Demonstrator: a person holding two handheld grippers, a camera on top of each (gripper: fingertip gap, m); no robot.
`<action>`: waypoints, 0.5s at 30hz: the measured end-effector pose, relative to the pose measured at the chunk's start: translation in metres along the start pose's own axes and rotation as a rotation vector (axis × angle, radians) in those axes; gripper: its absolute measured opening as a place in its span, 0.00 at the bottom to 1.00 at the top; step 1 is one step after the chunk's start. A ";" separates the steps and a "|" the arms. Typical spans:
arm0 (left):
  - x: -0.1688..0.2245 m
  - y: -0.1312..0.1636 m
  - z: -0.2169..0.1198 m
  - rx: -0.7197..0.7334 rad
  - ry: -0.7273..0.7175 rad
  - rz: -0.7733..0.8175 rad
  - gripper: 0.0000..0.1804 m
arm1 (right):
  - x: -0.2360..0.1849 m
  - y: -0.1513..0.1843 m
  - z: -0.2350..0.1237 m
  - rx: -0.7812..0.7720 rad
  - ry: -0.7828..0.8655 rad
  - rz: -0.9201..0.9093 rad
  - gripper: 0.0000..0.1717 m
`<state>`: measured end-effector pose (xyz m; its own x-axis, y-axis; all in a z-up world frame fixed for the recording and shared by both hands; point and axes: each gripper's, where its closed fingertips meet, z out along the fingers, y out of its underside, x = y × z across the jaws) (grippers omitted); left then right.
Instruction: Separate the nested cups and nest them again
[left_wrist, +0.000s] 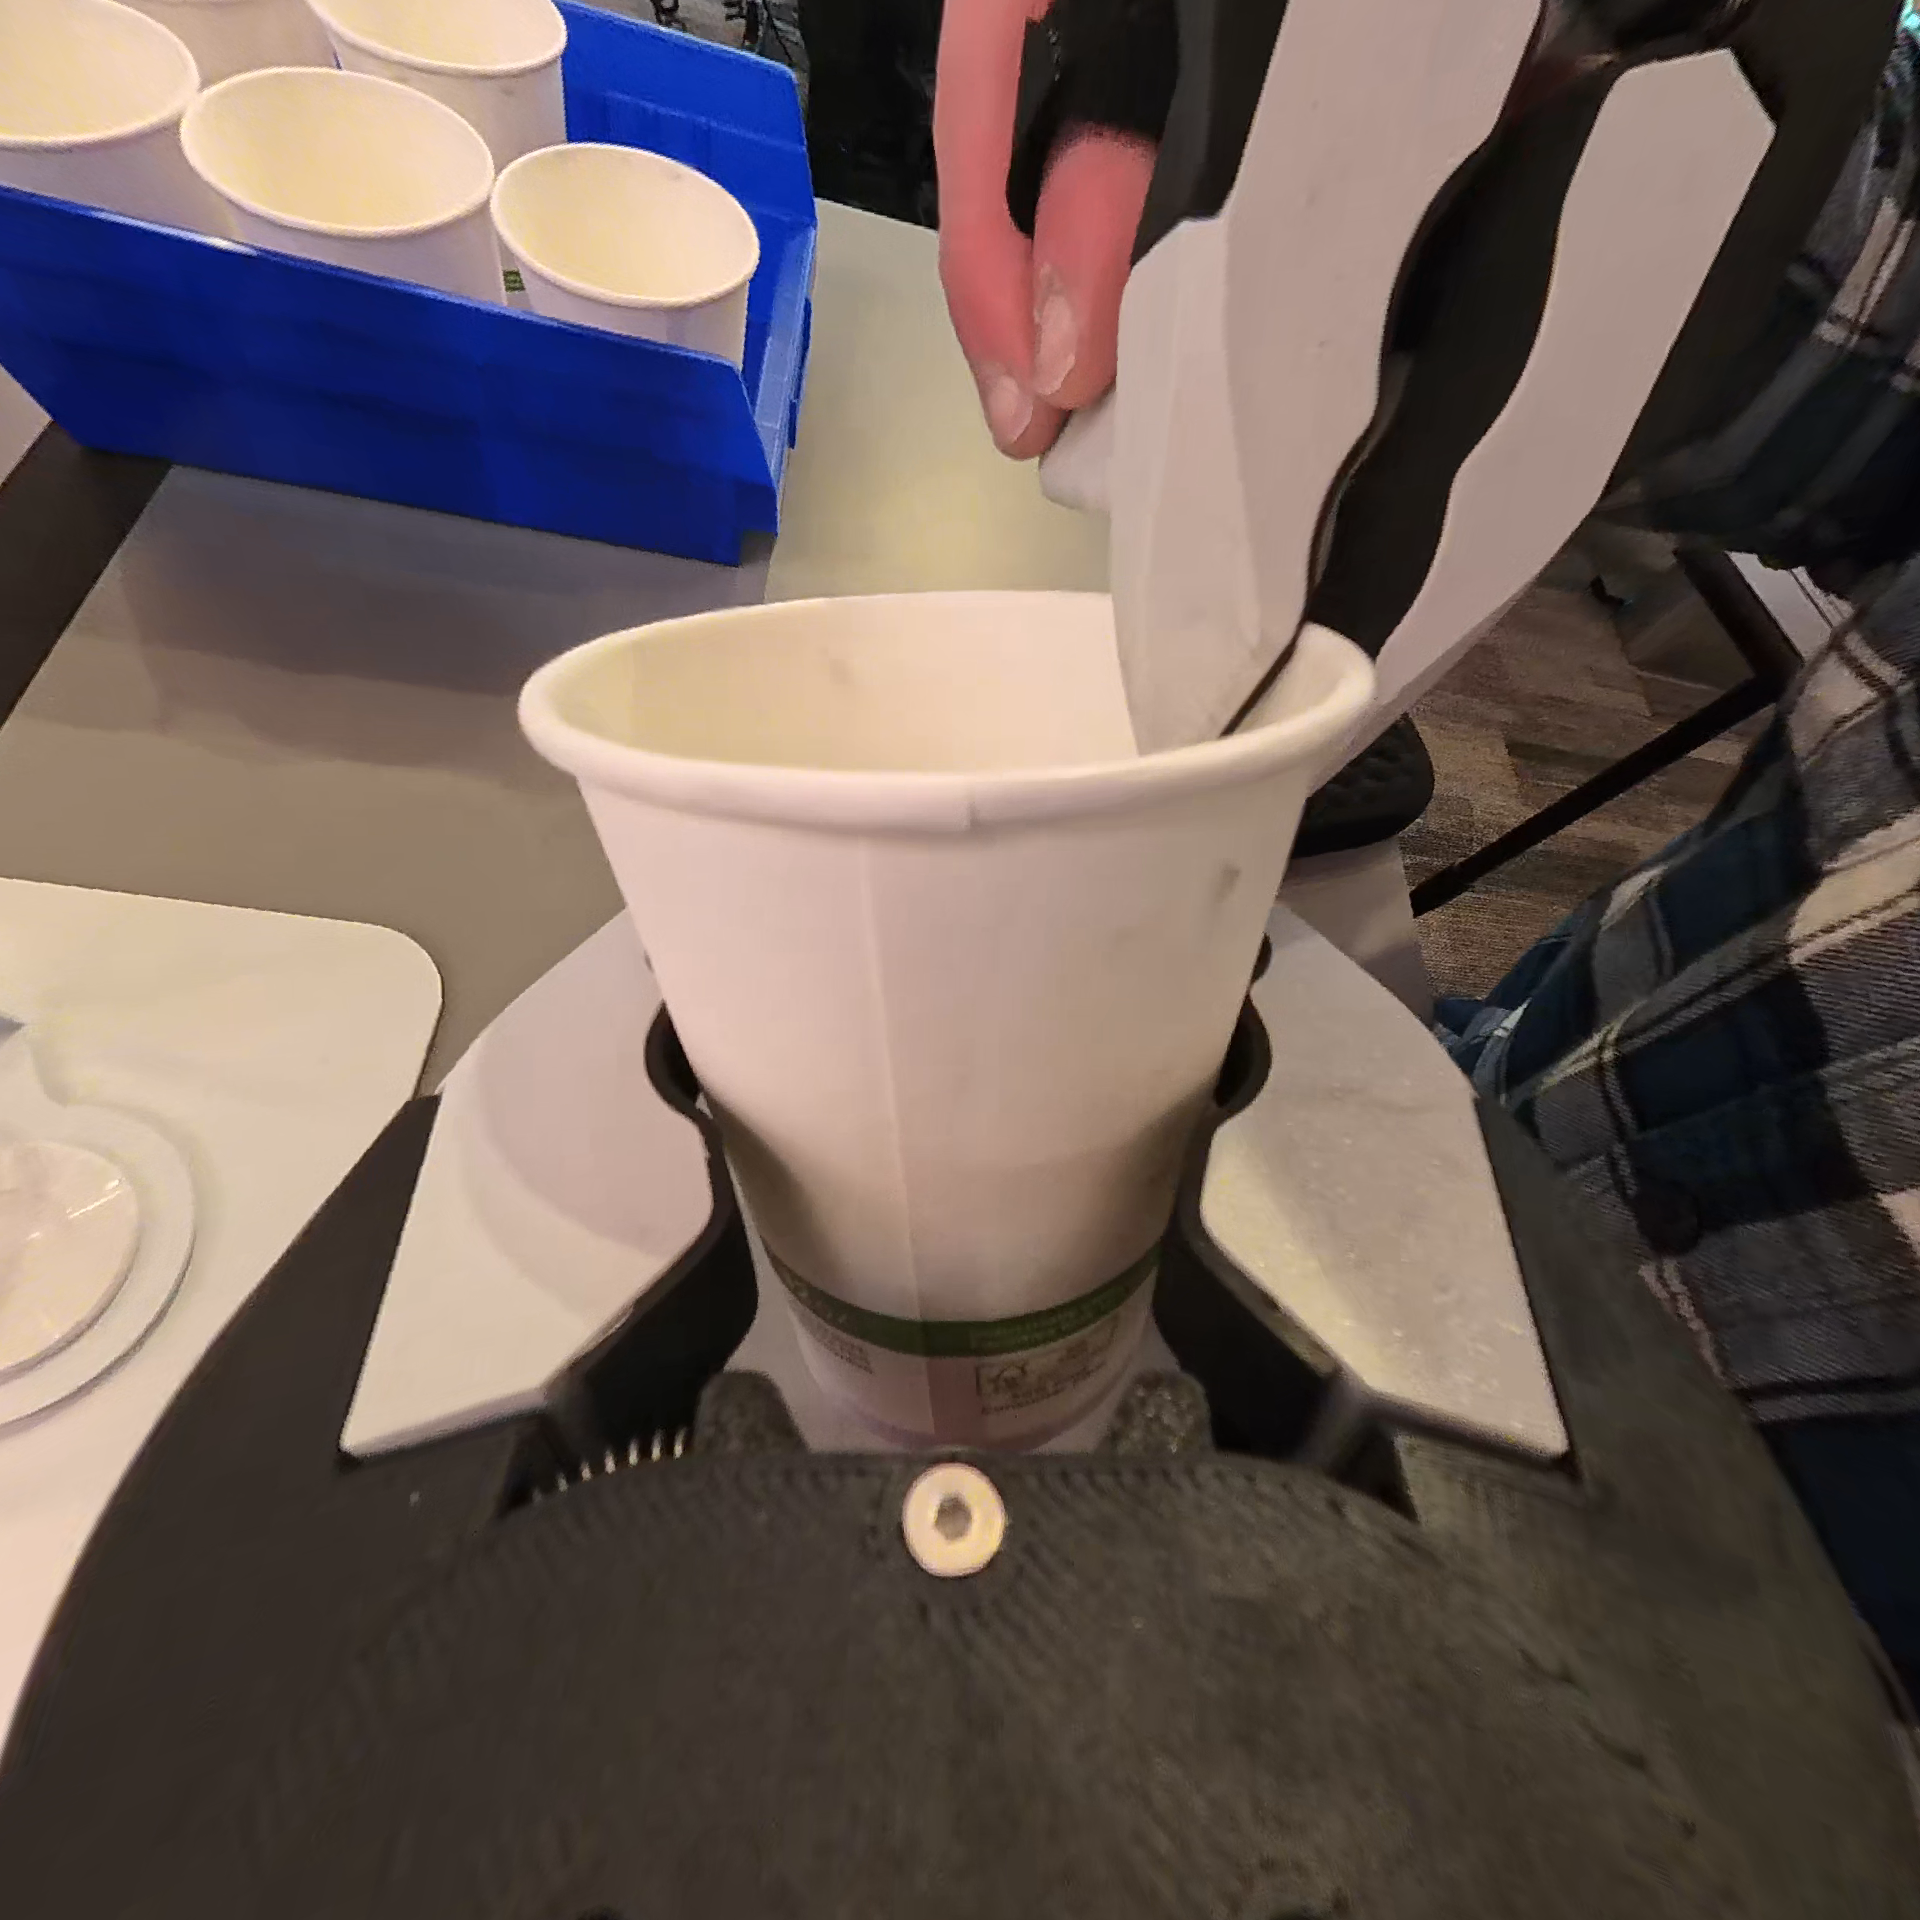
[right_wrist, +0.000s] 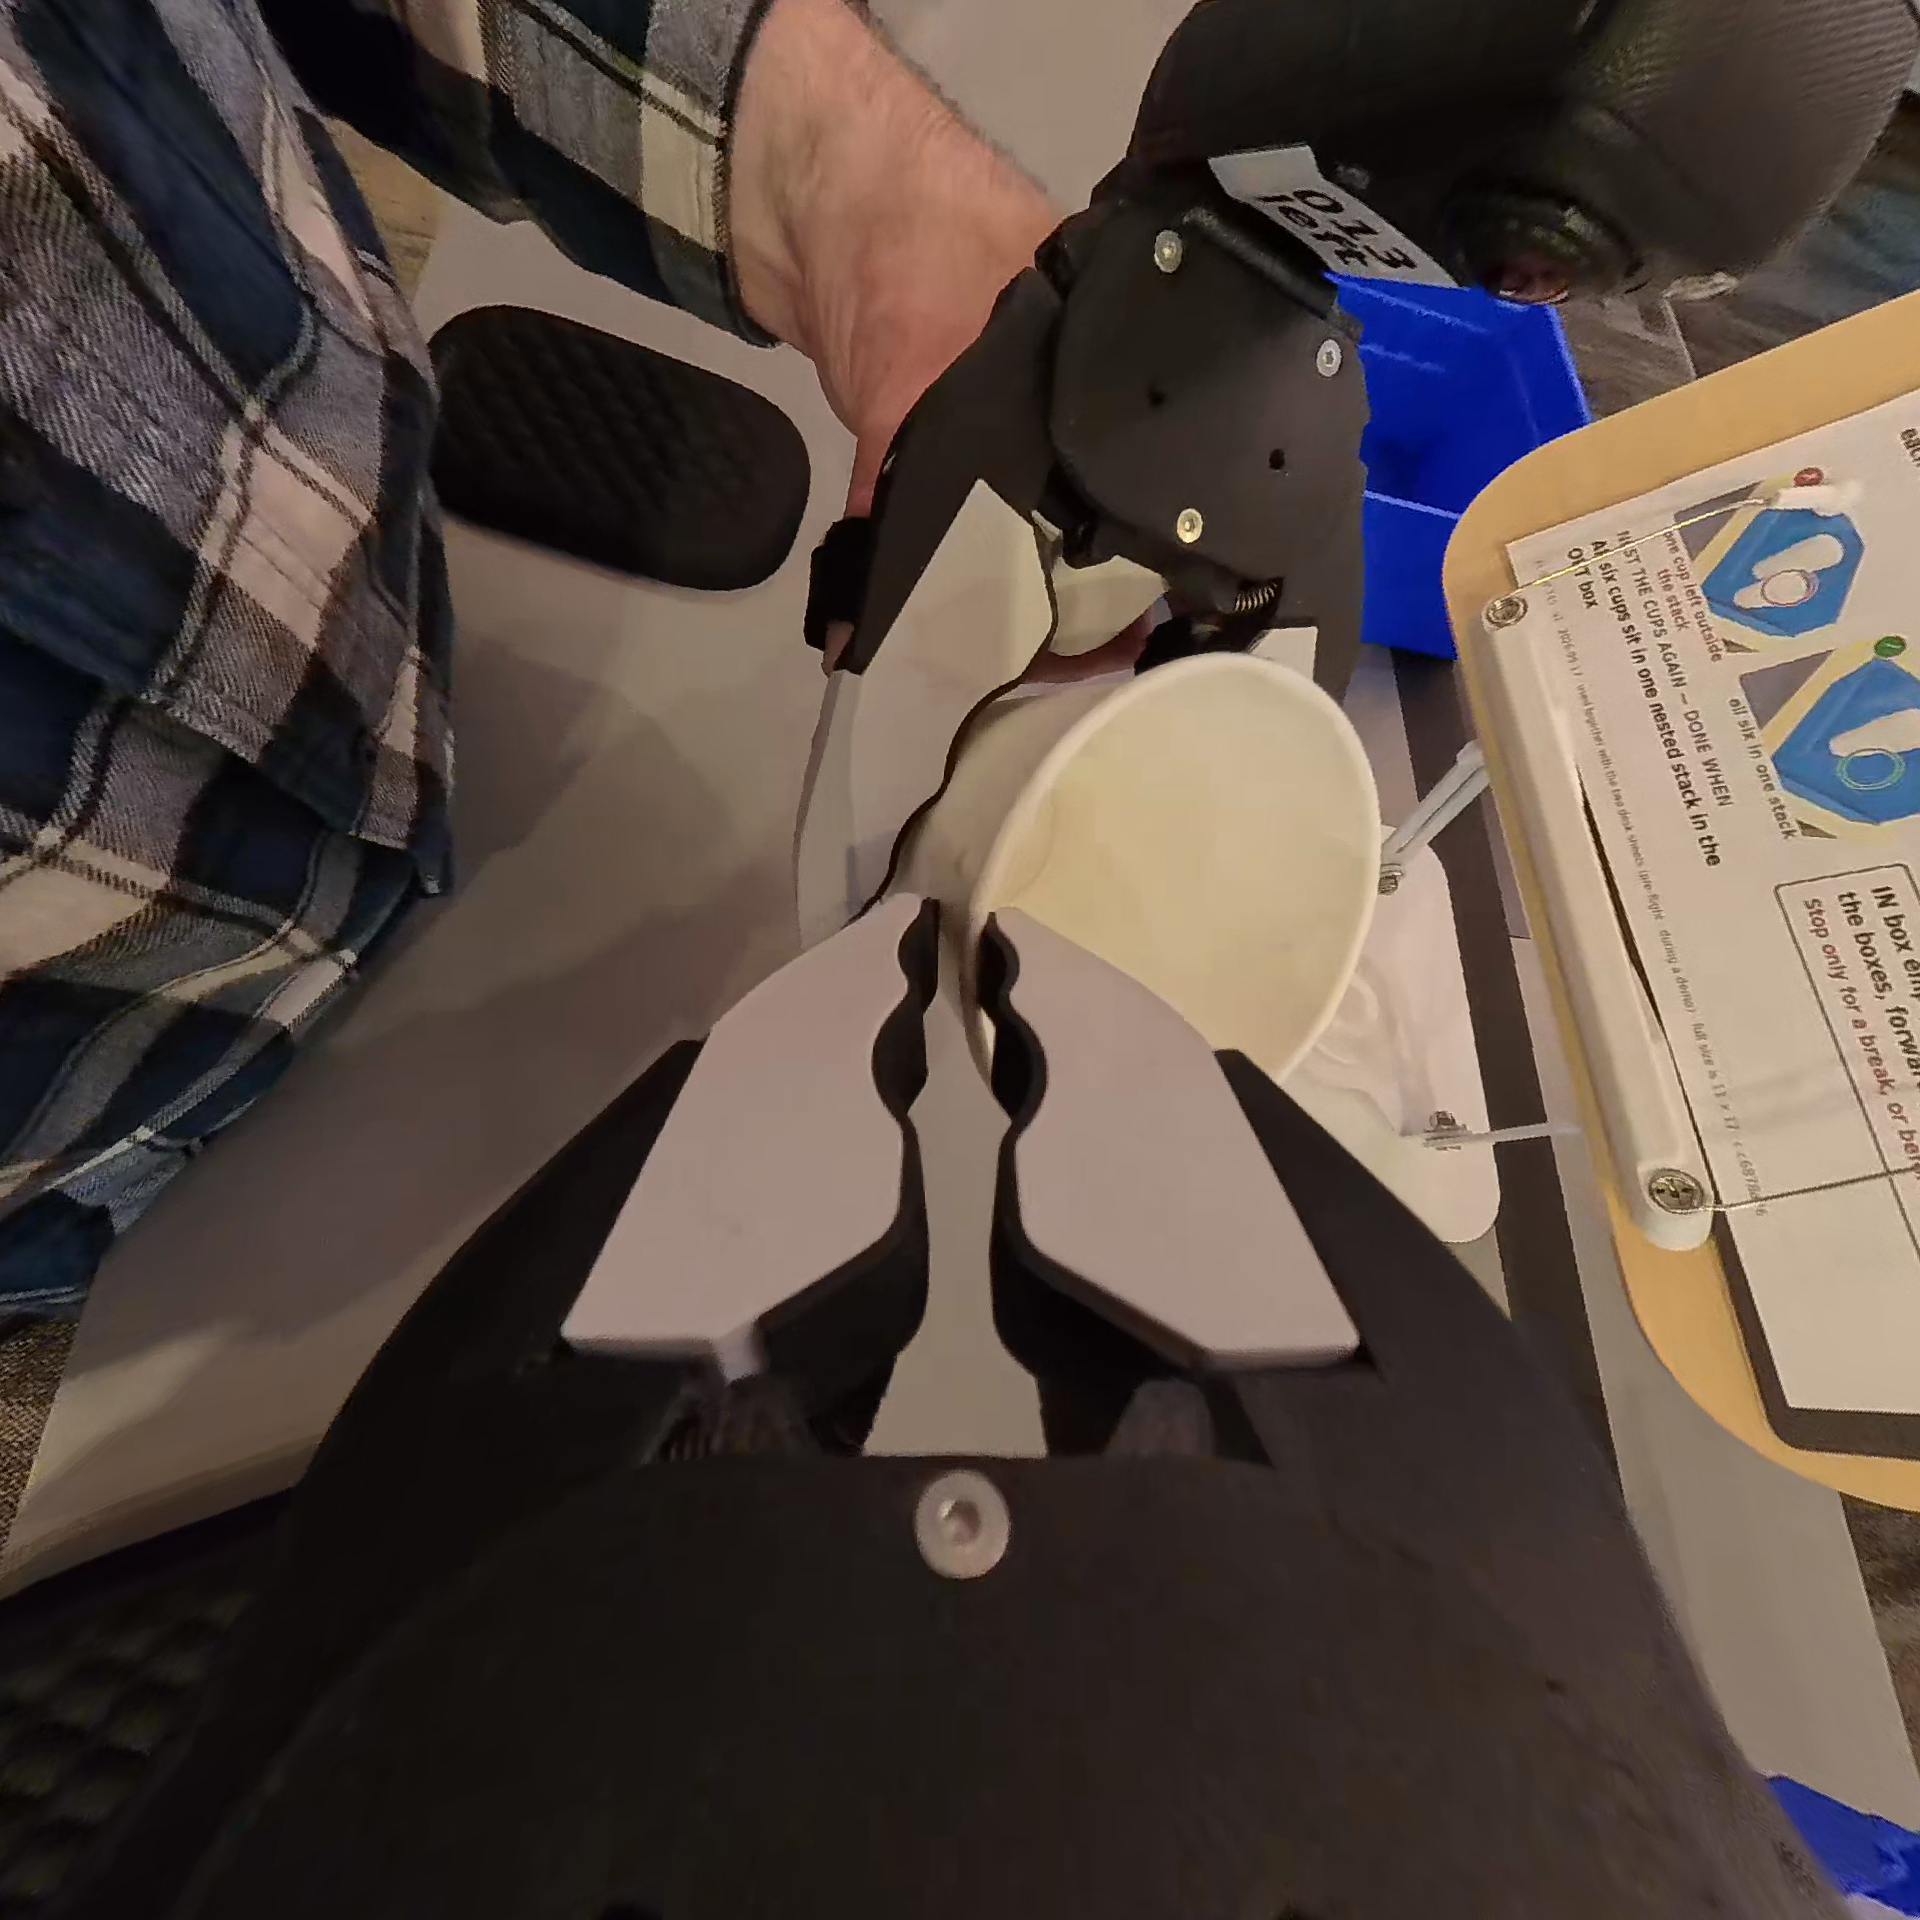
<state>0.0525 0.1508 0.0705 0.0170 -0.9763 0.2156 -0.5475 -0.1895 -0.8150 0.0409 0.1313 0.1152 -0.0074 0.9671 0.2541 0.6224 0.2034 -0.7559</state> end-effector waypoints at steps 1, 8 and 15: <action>0.000 -0.002 0.000 0.004 0.001 0.006 0.55 | 0.000 0.000 -0.002 0.002 0.002 -0.001 0.04; -0.016 -0.014 -0.005 0.062 -0.055 -0.023 0.55 | 0.017 0.006 -0.047 0.023 0.110 0.045 0.01; -0.020 -0.006 -0.005 0.040 -0.075 -0.034 0.53 | 0.083 0.101 -0.186 -0.298 0.589 0.180 0.01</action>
<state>0.0513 0.1718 0.0732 0.0986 -0.9741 0.2037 -0.5121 -0.2252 -0.8289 0.2483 0.2036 0.1720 0.4907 0.7205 0.4900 0.7636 -0.0848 -0.6401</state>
